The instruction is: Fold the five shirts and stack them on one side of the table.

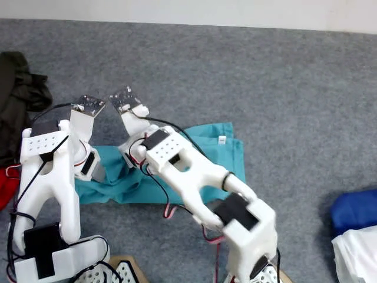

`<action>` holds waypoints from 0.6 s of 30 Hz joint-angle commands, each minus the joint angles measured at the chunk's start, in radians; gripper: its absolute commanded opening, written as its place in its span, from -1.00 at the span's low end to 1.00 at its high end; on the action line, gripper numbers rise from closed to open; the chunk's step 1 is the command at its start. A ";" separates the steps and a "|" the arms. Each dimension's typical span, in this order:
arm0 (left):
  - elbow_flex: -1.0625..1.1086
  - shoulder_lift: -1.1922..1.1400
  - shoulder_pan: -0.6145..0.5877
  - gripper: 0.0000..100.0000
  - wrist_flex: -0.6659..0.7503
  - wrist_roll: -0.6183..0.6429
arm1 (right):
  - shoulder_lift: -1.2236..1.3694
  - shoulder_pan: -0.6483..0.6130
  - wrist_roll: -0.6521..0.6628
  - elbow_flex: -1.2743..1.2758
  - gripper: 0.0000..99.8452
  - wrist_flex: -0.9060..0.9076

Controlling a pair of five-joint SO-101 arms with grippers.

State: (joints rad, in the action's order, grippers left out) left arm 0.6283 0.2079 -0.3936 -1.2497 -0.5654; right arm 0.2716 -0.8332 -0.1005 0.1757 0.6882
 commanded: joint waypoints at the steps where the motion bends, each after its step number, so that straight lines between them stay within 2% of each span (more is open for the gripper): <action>1: -0.004 0.033 -0.019 -0.54 0.011 -0.005 | -0.165 -0.018 -0.011 0.071 -0.99 -0.004; 11: -0.004 0.033 -0.019 -0.54 0.008 -0.005 | -0.407 -0.021 -0.003 0.426 -0.99 -0.134; 18: -0.004 0.033 -0.019 -0.54 0.008 -0.005 | -0.432 0.005 -0.003 0.464 -0.99 -0.153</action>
State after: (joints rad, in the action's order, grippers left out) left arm 0.6283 0.2079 -0.4012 -1.2497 -0.5654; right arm -0.1013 -0.8439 -0.1005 0.6621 0.5715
